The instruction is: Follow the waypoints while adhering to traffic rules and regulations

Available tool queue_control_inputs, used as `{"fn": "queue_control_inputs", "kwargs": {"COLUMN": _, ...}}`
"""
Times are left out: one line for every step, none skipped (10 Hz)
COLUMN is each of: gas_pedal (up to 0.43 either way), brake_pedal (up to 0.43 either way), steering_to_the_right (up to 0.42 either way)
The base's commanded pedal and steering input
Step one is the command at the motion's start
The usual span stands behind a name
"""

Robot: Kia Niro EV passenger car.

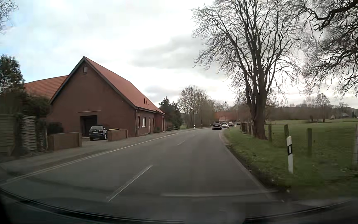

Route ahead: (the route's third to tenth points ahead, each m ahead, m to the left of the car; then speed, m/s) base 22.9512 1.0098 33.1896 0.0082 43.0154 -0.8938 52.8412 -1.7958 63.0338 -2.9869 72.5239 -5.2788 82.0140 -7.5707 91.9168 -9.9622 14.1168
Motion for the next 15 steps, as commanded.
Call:
{"fn": "queue_control_inputs", "kwargs": {"gas_pedal": 0.169, "brake_pedal": 0.0, "steering_to_the_right": 0.014}}
{"fn": "queue_control_inputs", "kwargs": {"gas_pedal": 0.169, "brake_pedal": 0.0, "steering_to_the_right": 0.015}}
{"fn": "queue_control_inputs", "kwargs": {"gas_pedal": 0.169, "brake_pedal": 0.0, "steering_to_the_right": 0.015}}
{"fn": "queue_control_inputs", "kwargs": {"gas_pedal": 0.169, "brake_pedal": 0.0, "steering_to_the_right": 0.015}}
{"fn": "queue_control_inputs", "kwargs": {"gas_pedal": 0.169, "brake_pedal": 0.0, "steering_to_the_right": 0.015}}
{"fn": "queue_control_inputs", "kwargs": {"gas_pedal": 0.169, "brake_pedal": 0.0, "steering_to_the_right": 0.015}}
{"fn": "queue_control_inputs", "kwargs": {"gas_pedal": 0.169, "brake_pedal": 0.0, "steering_to_the_right": 0.015}}
{"fn": "queue_control_inputs", "kwargs": {"gas_pedal": 0.169, "brake_pedal": 0.0, "steering_to_the_right": 0.015}}
{"fn": "queue_control_inputs", "kwargs": {"gas_pedal": 0.169, "brake_pedal": 0.0, "steering_to_the_right": 0.015}}
{"fn": "queue_control_inputs", "kwargs": {"gas_pedal": 0.169, "brake_pedal": 0.0, "steering_to_the_right": 0.015}}
{"fn": "queue_control_inputs", "kwargs": {"gas_pedal": 0.169, "brake_pedal": 0.0, "steering_to_the_right": 0.015}}
{"fn": "queue_control_inputs", "kwargs": {"gas_pedal": 0.169, "brake_pedal": 0.0, "steering_to_the_right": 0.015}}
{"fn": "queue_control_inputs", "kwargs": {"gas_pedal": 0.169, "brake_pedal": 0.0, "steering_to_the_right": 0.015}}
{"fn": "queue_control_inputs", "kwargs": {"gas_pedal": 0.169, "brake_pedal": 0.0, "steering_to_the_right": 0.015}}
{"fn": "queue_control_inputs", "kwargs": {"gas_pedal": 0.169, "brake_pedal": 0.0, "steering_to_the_right": 0.015}}
